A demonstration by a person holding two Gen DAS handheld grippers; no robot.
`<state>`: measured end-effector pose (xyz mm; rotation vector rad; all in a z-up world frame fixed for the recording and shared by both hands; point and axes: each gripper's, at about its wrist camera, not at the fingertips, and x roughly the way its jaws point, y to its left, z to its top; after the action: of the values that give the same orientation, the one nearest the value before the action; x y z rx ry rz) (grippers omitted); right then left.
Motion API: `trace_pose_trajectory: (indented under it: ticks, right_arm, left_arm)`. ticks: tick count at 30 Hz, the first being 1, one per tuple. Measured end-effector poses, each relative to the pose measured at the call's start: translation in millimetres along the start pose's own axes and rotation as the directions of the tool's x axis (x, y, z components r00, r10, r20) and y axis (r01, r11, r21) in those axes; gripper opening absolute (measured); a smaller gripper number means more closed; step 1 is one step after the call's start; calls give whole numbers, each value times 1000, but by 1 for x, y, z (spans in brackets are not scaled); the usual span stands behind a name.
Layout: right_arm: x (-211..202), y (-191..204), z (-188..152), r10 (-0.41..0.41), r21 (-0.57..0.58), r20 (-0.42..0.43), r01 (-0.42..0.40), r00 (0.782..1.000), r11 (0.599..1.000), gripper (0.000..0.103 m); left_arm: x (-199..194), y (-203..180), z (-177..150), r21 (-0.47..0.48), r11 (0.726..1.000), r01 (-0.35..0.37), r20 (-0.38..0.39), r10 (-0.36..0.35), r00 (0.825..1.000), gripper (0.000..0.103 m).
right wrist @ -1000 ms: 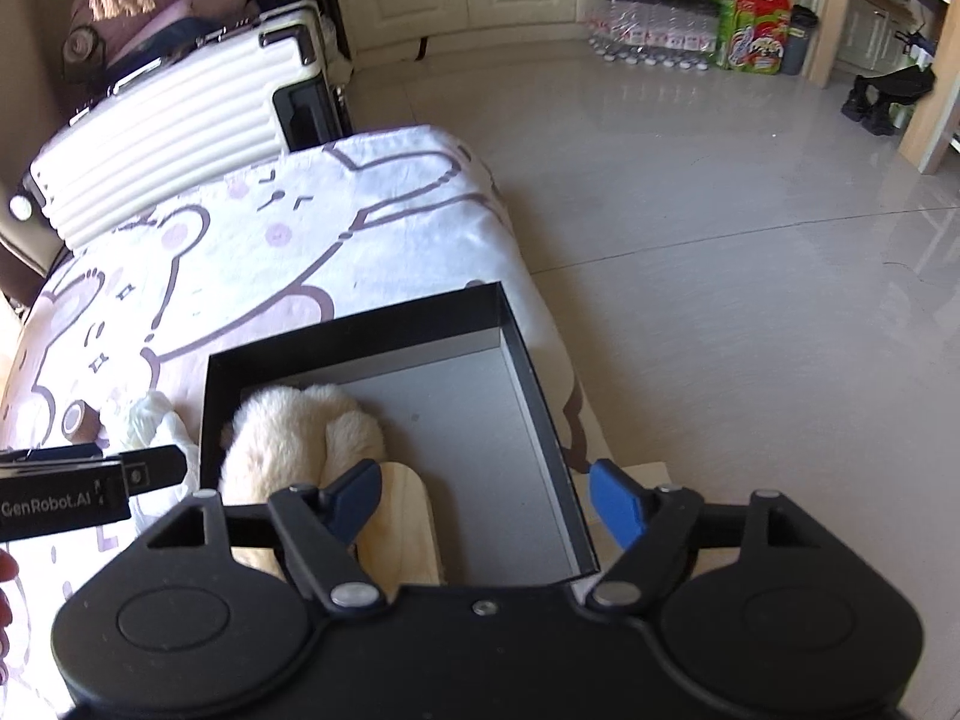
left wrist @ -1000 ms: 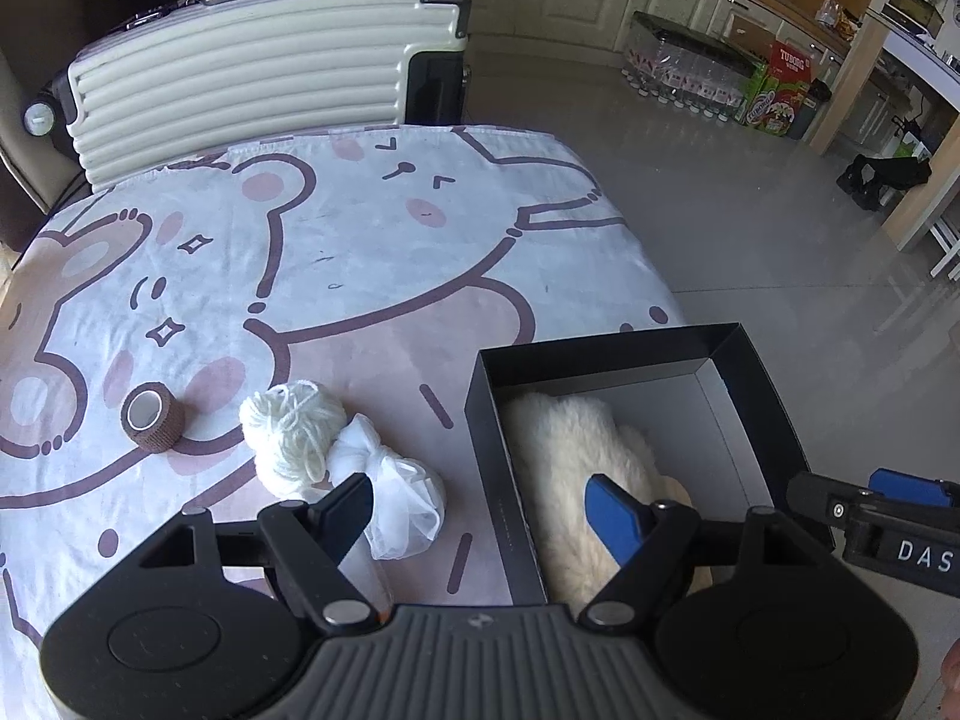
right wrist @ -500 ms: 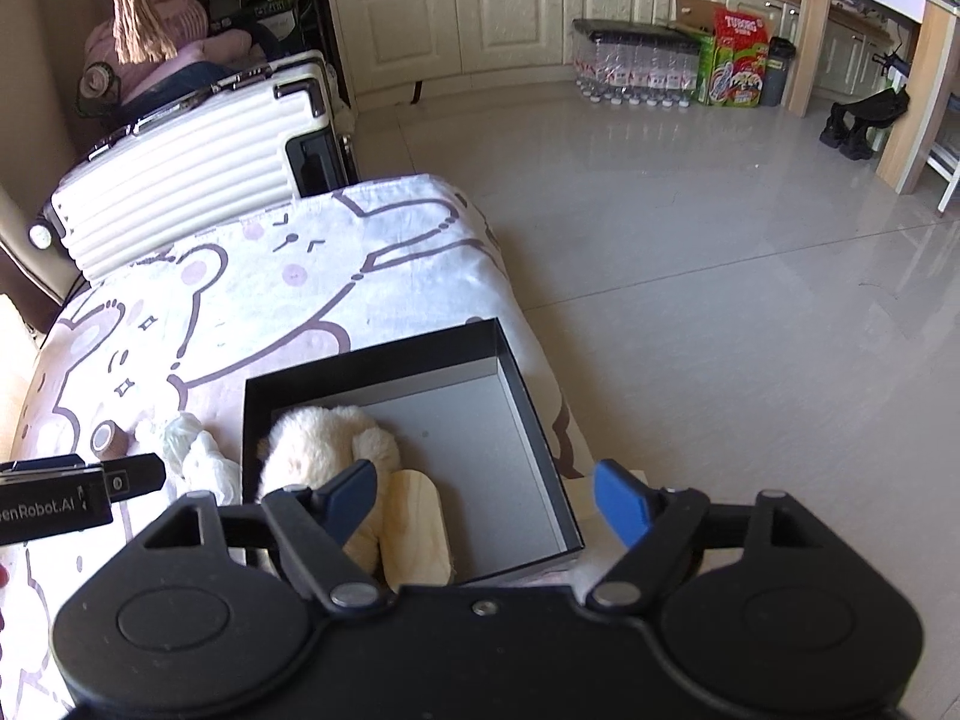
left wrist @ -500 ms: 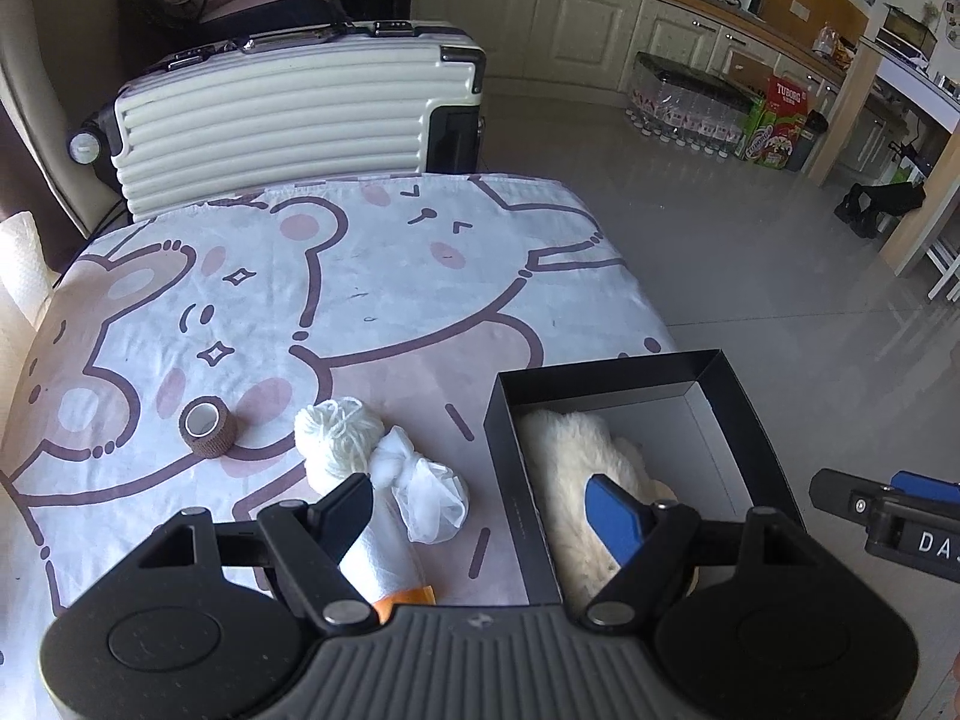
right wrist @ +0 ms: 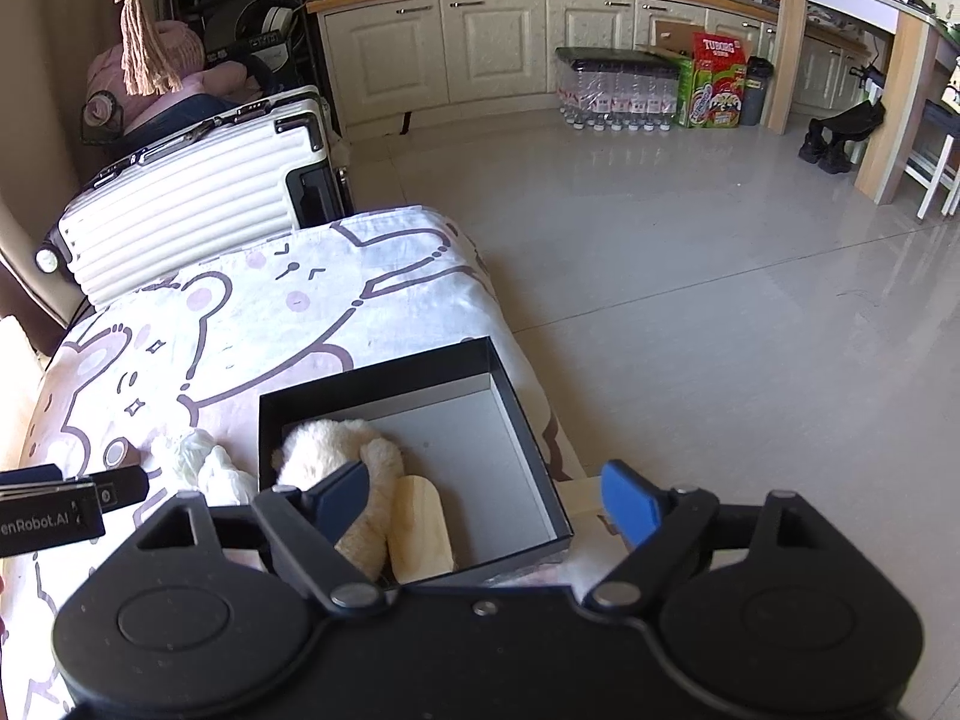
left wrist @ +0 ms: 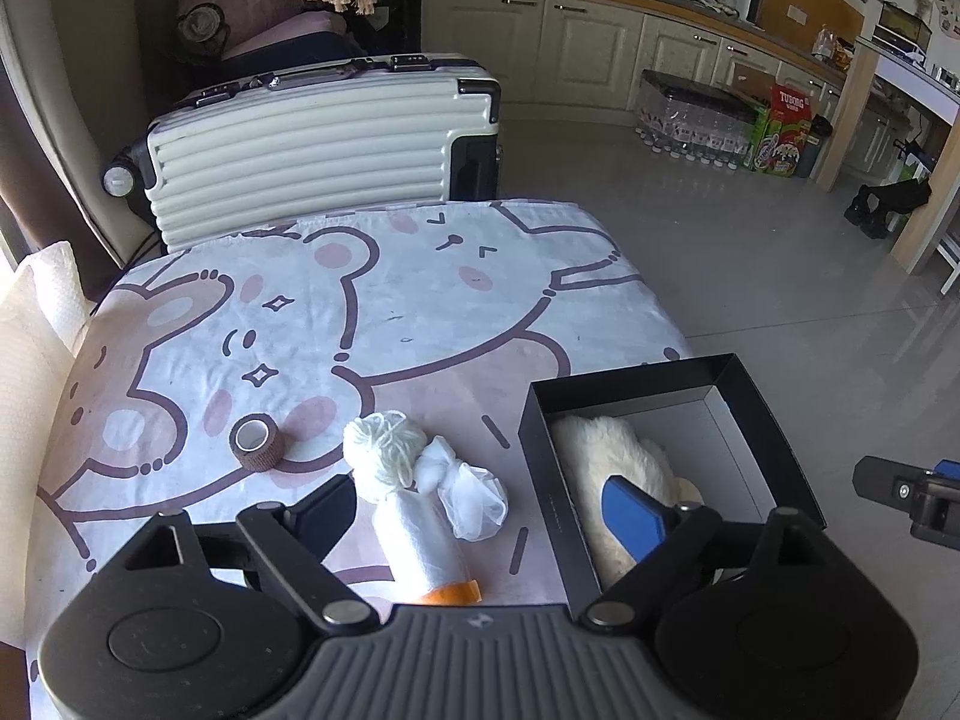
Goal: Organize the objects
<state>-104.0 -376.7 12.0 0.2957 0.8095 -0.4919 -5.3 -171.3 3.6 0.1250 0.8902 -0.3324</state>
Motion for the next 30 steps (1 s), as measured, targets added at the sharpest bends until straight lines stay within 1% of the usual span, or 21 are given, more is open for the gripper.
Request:
trace_pose_trajectory:
  ticks: [3,5,7,8,20,30]
  right_arm:
    - [-2,3,-1,-12,-18,3,12,1000,1000,93]
    - [-2,5,-2,-23,-33,4,23,1000,999,97]
    - [-3,6,-3,-35,-42,6,35,999,999,99]
    - [-3,6,-3,-36,-42,5,36,999,998,103]
    - [-1,1,-10,-85,-53,24,86,996,995,103]
    - [4,-2,-12,-82,-40,9,82,997,996,103]
  left_arm:
    - [-2,4,-1,-4,1000,-9,12,9,1000,100]
    - [-3,4,-2,-2,1000,-7,18,7,1000,102]
    - [-4,3,-3,6,1000,-7,23,7,1000,103]
    - [-4,3,-3,10,1000,-9,25,8,1000,103]
    - [0,5,-8,26,999,-24,16,23,1000,103]
    - [4,2,-9,54,998,-15,14,14,1000,103]
